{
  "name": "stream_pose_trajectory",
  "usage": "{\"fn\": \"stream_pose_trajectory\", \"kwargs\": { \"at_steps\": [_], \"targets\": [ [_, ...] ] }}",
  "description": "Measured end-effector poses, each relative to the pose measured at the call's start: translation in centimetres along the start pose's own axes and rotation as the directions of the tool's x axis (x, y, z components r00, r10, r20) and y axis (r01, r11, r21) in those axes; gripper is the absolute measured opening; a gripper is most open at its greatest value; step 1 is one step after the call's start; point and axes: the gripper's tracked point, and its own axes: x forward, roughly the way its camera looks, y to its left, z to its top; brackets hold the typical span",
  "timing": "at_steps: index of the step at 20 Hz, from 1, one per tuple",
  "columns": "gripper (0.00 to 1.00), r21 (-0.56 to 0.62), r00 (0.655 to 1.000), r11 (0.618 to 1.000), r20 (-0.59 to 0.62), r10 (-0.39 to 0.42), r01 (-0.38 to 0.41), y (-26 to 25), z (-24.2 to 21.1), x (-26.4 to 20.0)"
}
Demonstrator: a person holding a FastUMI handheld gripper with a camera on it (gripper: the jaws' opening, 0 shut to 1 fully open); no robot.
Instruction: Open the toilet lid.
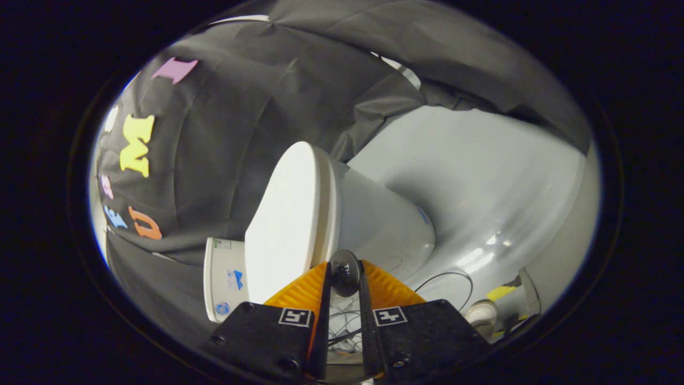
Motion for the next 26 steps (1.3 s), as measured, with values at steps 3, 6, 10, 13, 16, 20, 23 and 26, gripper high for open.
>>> {"fn": "stream_pose_trajectory", "kwargs": {
  "at_steps": [3,6,10,13,16,20,23,26],
  "targets": [
    [0.22,0.012,1.0,1.0,0.016,-0.008,0.008,-0.1,0.1,0.0],
    [0.2,0.023,0.999,0.999,0.021,-0.025,0.024,0.2,0.3,-0.2],
    [0.13,0.04,0.999,0.998,0.011,-0.052,0.051,0.9,0.3,-0.2],
    [0.11,0.014,0.995,0.995,0.03,-0.098,0.098,1.2,0.2,-0.4],
    [0.1,-0.024,0.988,0.988,0.038,-0.151,0.152,1.9,0.1,-0.5],
    [0.1,-0.041,0.986,0.986,0.052,-0.16,0.162,3.7,0.6,-1.5],
    [0.07,-0.057,0.985,0.985,0.062,-0.159,0.162,5.0,0.7,-2.4],
    [0.05,-0.082,0.984,0.983,0.077,-0.158,0.165,6.5,1.0,-3.3]
  ]
}}
